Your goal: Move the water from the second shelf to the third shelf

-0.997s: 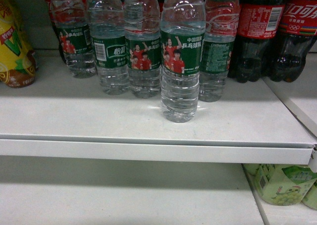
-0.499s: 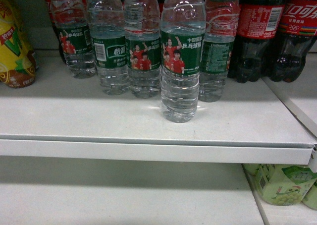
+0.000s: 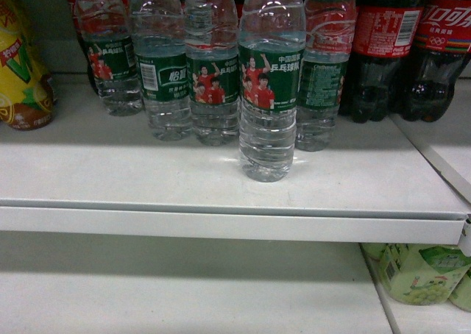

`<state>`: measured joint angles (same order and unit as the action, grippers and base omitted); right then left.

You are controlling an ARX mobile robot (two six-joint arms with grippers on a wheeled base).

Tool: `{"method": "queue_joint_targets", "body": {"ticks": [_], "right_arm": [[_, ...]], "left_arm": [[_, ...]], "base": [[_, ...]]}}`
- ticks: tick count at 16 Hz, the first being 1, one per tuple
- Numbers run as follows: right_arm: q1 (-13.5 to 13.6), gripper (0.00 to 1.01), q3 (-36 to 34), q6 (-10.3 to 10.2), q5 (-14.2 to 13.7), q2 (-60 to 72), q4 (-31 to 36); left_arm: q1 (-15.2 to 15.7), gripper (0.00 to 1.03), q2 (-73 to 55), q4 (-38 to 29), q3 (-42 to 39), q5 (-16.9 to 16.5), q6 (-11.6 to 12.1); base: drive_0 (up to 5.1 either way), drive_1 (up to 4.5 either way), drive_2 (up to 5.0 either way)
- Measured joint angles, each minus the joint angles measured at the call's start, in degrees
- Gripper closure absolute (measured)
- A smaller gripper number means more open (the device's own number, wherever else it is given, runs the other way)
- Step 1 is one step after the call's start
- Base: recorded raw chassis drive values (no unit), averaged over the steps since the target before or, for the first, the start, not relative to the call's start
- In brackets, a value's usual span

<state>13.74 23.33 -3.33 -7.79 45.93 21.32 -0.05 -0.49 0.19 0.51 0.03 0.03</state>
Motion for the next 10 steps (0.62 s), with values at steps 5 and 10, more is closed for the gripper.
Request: {"method": "queue_joint_targets", "body": {"ticks": [5,10], "right_arm": [[17.5,0.03,7.1,1.9,-1.8,30.5,11.2],[18.5,0.03,13.1,1.6,-0.8,38.5,11.3]], "left_arm": [[0.0,0.05,0.0,0.0,0.0,0.0,0.0],[0.0,0.05,0.0,0.0,0.0,0.0,0.0]], "base": [[0.0,0.00,0.0],[0.0,0.00,0.0]]}}
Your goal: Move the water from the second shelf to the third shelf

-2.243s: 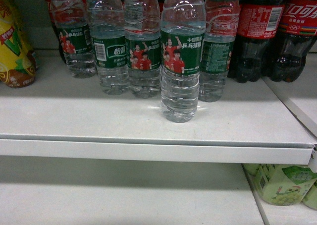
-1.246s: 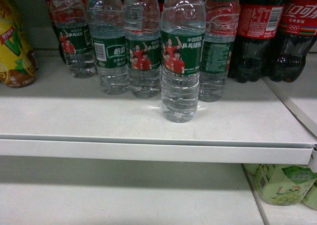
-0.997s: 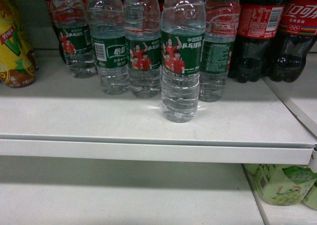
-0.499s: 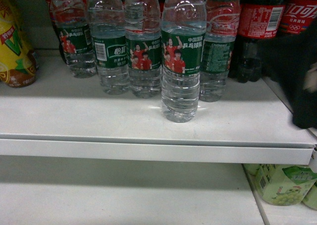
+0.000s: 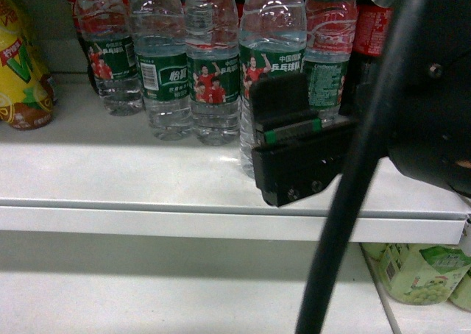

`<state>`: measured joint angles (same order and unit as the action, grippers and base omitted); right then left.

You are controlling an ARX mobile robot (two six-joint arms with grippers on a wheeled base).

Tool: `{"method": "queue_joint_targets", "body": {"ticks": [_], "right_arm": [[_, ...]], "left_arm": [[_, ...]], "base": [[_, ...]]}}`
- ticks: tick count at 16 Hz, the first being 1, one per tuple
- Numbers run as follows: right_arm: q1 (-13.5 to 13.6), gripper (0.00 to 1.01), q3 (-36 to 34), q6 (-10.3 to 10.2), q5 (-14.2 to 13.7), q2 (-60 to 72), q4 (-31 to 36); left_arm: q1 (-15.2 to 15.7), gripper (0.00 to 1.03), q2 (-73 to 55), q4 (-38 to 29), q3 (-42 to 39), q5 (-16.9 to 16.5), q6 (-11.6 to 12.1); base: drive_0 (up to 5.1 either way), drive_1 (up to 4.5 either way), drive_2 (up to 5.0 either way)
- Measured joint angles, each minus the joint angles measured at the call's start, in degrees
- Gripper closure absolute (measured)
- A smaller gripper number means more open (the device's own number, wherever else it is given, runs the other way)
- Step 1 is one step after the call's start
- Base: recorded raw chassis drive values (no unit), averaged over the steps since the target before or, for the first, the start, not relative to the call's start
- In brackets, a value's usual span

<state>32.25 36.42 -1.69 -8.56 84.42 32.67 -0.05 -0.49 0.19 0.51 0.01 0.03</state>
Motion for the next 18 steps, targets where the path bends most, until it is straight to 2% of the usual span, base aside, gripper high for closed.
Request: {"method": "queue_joint_targets", "body": {"ticks": [3,8,13,18], "right_arm": [[0.0,0.03,3.4,-0.4,0.0,2.7,-0.2],[0.0,0.03,9.7,-5.1,0.7,7.3,-3.5],[-0.1,0.03,15.6,-8.7,-1.5,12.9,-4.7],[-1.2,0.03,19.6,-10.9,-3.8,18.1,-4.2]], "left_arm": [[0.0,0.05,0.0,0.0,0.0,0.0,0.0],[0.0,0.05,0.0,0.0,0.0,0.0,0.0],[0.0,0.05,0.0,0.0,0.0,0.0,0.0],[0.0,0.05,0.0,0.0,0.0,0.0,0.0]], "base": [[0.0,0.00,0.0],[0.0,0.00,0.0],[0.0,0.00,0.0],[0.0,0.00,0.0]]}}
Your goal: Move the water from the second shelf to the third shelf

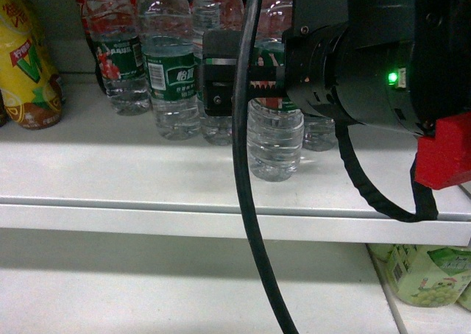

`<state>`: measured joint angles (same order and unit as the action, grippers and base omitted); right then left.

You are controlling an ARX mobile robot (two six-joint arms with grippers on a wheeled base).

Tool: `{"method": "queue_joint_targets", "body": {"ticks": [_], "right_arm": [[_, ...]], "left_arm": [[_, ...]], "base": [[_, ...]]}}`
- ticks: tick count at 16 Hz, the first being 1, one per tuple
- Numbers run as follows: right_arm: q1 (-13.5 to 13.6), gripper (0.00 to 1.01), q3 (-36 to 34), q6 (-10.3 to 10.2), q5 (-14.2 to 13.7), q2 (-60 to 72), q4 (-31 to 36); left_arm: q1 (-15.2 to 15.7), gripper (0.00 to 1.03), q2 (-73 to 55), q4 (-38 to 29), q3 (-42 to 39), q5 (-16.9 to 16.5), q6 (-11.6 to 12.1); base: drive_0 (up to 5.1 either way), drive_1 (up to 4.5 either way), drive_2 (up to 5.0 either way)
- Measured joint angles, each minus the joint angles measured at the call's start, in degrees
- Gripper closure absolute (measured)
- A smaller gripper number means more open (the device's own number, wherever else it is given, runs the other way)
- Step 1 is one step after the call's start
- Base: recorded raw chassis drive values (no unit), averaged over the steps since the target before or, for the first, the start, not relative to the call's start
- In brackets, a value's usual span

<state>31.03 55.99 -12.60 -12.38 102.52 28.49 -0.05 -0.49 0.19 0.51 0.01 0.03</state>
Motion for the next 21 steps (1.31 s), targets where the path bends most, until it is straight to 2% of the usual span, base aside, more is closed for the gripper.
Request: {"method": "queue_joint_targets", "body": {"ticks": [2,3,5,6,7,9,13,15,18,21], "right_arm": [[-0.7,0.03,0.9,-0.1,-1.1,1.3,0.4],[-0.7,0.03,1.5,-0.9,-1.4,1.4,0.2],[-0.7,0.21,1.5,-1.9,-1.0,1.4,0.7],[-0.3,0.37,1.5,-2.4,-0.7,1.4,0.5],[0.2,0.49,1.4,-2.4,-0.7,0.9,0.2],[0.5,0.58,-0.5,-2.3,-0.3,-0.9,0.3],[1.5,0.60,-10.3,-0.9,2.0,-10.3,-0.1],[0.5,0.60,-14.4,0.4,1.9,-14.7,-0.4],[-2.7,0.61,-21.0,2.1,1.8,-24.4,-1.7],[-4.1,0.61,-24.7,2.0,2.5,-31.8,-4.1]], "left_arm": [[0.0,0.05,0.0,0.0,0.0,0.0,0.0],[0.0,0.05,0.0,0.0,0.0,0.0,0.0],[0.0,0.05,0.0,0.0,0.0,0.0,0.0],[0.0,0.05,0.0,0.0,0.0,0.0,0.0],[0.0,0.05,0.0,0.0,0.0,0.0,0.0],[0.0,0.05,0.0,0.0,0.0,0.0,0.0],[0.0,0.05,0.0,0.0,0.0,0.0,0.0],[0.0,0.05,0.0,0.0,0.0,0.0,0.0],[0.0,0.05,0.0,0.0,0.0,0.0,0.0],[0.0,0.05,0.0,0.0,0.0,0.0,0.0]], "base": [[0.0,0.00,0.0],[0.0,0.00,0.0],[0.0,0.00,0.0],[0.0,0.00,0.0],[0.0,0.00,0.0],[0.0,0.00,0.0],[0.0,0.00,0.0],[0.0,0.00,0.0],[0.0,0.00,0.0],[0.0,0.00,0.0]]}}
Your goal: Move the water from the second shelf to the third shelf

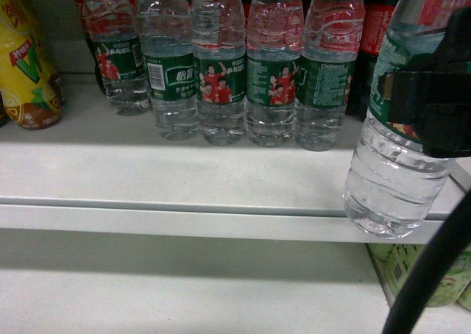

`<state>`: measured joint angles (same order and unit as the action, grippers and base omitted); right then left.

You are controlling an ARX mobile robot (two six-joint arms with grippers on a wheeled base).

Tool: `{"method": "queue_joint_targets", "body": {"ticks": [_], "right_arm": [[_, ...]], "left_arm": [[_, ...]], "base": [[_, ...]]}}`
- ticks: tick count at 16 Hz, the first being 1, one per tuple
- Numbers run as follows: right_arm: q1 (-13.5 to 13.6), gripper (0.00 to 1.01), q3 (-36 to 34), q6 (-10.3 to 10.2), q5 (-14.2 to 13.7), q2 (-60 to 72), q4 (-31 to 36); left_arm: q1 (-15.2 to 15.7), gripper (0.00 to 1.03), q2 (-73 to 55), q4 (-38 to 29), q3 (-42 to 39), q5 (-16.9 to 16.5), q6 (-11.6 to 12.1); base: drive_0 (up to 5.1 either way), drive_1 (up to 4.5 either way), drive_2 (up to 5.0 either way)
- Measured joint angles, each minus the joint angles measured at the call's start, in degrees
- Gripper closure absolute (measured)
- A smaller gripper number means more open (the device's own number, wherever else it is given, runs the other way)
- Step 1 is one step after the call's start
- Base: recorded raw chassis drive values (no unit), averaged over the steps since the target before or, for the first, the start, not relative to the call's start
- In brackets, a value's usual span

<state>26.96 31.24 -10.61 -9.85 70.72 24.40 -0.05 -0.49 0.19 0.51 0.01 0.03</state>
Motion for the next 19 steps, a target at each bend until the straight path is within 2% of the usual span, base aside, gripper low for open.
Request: {"method": "queue_joint_targets", "body": {"ticks": [3,11,15,19], "right_arm": [[0.2,0.61,-0.2,0.0,0.8,-1.4,-0.5],[1.5,0.61,-0.2,0.0,0.7,-0.4,0.0],[-0.4,0.61,-1.8,-0.1,1.8,-4.2,-1.8],[-2.0,0.61,-4.5,0.0,1.5,-11.8,-6.2]], "left_arm": [[0.0,0.05,0.0,0.0,0.0,0.0,0.0],[0.0,0.05,0.0,0.0,0.0,0.0,0.0],[0.0,0.05,0.0,0.0,0.0,0.0,0.0],[0.0,0.05,0.0,0.0,0.0,0.0,0.0]], "base": [[0.0,0.00,0.0],[0.0,0.00,0.0],[0.0,0.00,0.0],[0.0,0.00,0.0]]}}
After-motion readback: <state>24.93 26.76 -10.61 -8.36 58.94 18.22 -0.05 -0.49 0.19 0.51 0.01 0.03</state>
